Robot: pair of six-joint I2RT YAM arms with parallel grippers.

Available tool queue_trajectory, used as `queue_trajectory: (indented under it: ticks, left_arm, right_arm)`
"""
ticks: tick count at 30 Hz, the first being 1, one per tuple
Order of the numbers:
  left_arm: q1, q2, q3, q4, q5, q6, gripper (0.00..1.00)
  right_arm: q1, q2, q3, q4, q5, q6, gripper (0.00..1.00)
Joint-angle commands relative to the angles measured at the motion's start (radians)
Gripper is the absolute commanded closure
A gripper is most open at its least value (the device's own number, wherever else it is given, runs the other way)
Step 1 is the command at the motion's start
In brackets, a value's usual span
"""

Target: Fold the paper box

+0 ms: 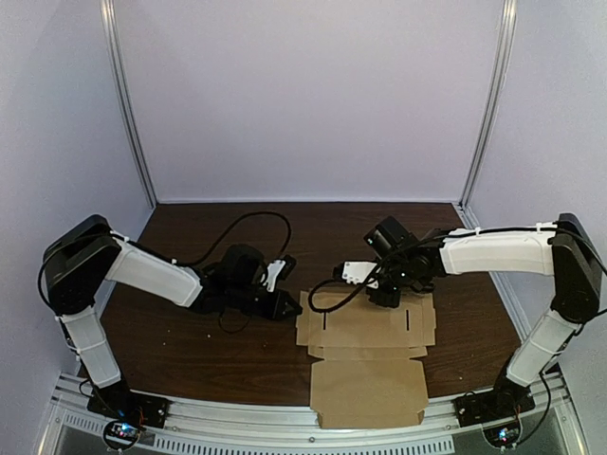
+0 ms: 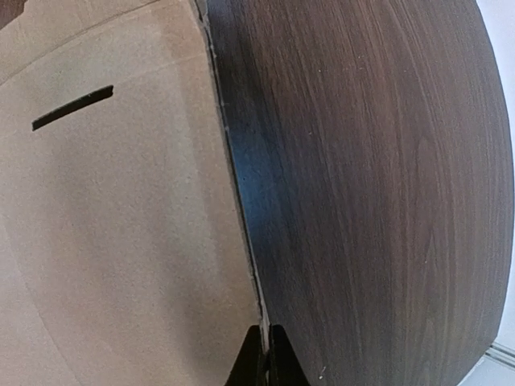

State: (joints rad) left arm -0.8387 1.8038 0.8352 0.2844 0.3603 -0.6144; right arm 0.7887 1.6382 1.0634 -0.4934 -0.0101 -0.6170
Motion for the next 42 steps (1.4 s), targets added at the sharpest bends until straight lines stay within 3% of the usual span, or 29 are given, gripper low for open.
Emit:
queue_trajectory:
  ticks: [1,4,7,11,20,24,30,42]
  left_arm:
    - [0.005,-0.056,0.018,-0.047,-0.05,0.07,0.79]
    - [0.005,-0.122,-0.004,-0.029,-0.065,0.119,0.66]
    - [0.005,-0.183,0.009,-0.063,-0.106,0.19,0.6]
    - [0.007,-0.241,0.103,-0.207,-0.193,0.256,0.58]
    - [0.013,-0.32,0.441,-0.644,-0.315,0.263,0.59]
    - [0.011,-0.347,0.42,-0.604,-0.201,0.239,0.57]
    - [-0.027,-0.305,0.397,-0.574,-0.134,0.366,0.52]
    - [-0.042,-0.176,0.484,-0.547,-0.15,0.465,0.52]
  right_arm:
    - [-0.021,0.04,0.021,-0.184,-0.2,0.116,1.0]
    - [-0.066,0.078,0.065,-0.237,-0.298,0.132,1.0]
    - [-0.111,0.103,0.097,-0.265,-0.39,0.151,1.0]
    - [-0.144,0.084,0.161,-0.304,-0.43,0.173,1.0]
    - [-0.146,0.003,0.361,-0.406,-0.322,0.267,1.0]
    - [-0.146,0.012,0.346,-0.417,-0.428,0.314,1.0]
    - [-0.163,0.032,0.319,-0.443,-0.67,0.329,1.0]
    - [-0.181,-0.008,0.306,-0.433,-0.756,0.344,1.0]
